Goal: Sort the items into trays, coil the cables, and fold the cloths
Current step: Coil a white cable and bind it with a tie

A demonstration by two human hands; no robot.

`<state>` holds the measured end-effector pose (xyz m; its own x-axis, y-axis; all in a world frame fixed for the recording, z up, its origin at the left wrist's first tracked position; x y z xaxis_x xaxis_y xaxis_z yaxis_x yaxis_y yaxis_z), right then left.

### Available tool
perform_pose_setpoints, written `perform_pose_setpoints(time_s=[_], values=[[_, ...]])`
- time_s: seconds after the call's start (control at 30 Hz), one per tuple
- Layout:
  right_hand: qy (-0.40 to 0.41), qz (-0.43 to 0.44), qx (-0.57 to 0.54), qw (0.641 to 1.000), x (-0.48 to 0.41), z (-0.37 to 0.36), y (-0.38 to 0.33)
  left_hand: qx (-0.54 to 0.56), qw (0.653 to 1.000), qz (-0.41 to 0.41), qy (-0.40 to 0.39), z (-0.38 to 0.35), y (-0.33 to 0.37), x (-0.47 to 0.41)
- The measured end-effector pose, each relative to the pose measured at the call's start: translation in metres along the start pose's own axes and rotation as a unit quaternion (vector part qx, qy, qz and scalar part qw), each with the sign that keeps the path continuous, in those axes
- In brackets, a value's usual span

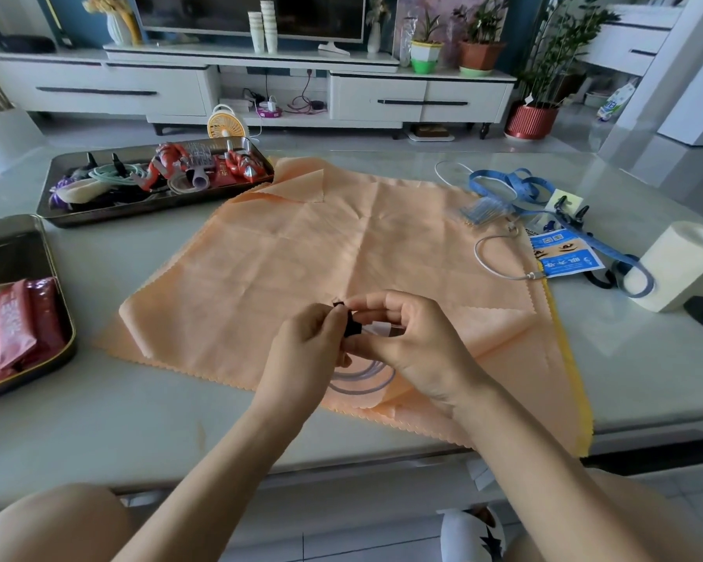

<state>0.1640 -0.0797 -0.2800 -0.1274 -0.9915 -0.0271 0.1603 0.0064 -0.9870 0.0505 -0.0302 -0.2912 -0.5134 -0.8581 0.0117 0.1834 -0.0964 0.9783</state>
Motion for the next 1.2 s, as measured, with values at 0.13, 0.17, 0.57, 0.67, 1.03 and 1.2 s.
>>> perform_pose_setpoints(time_s=[0.13, 0.17, 0.57, 0.67, 1.03, 1.2], values=[[0.017, 0.017, -0.005, 1.000, -0.005, -0.011, -0.002, 0.074, 0.996, 0.049, 0.015, 0.010, -0.007, -0.001], [0.017, 0.026, -0.003, 1.000, -0.007, -0.015, -0.004, 0.089, 0.994, 0.058, 0.023, 0.013, -0.008, -0.001], [0.003, 0.140, 0.129, 0.982, -0.018, -0.076, -0.022, 0.284, 0.951, 0.117, 0.046, 0.073, -0.019, 0.005], [-0.015, 0.138, 0.152, 0.979, -0.016, -0.086, -0.021, 0.300, 0.944, 0.127, 0.057, 0.088, -0.023, 0.013], [-0.083, 0.125, 0.100, 0.984, -0.054, -0.150, -0.030, 0.250, 0.955, 0.132, 0.088, 0.176, -0.030, 0.021], [-0.042, 0.064, 0.032, 0.997, -0.116, -0.150, -0.033, 0.143, 0.975, 0.054, 0.161, 0.219, -0.031, 0.007]])
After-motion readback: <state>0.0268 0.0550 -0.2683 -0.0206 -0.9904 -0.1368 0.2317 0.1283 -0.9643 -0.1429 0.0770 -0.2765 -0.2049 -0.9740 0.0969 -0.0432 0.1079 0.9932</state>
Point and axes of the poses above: each hand's wrist, its own x-axis away from the middle knuckle, its own z-axis out of the back of the hand, y = z × x, the point moved 6 cm from there along -x, towards the middle knuckle, and after that the axes turned 9 degrees about -y, right-handed, at the moved point
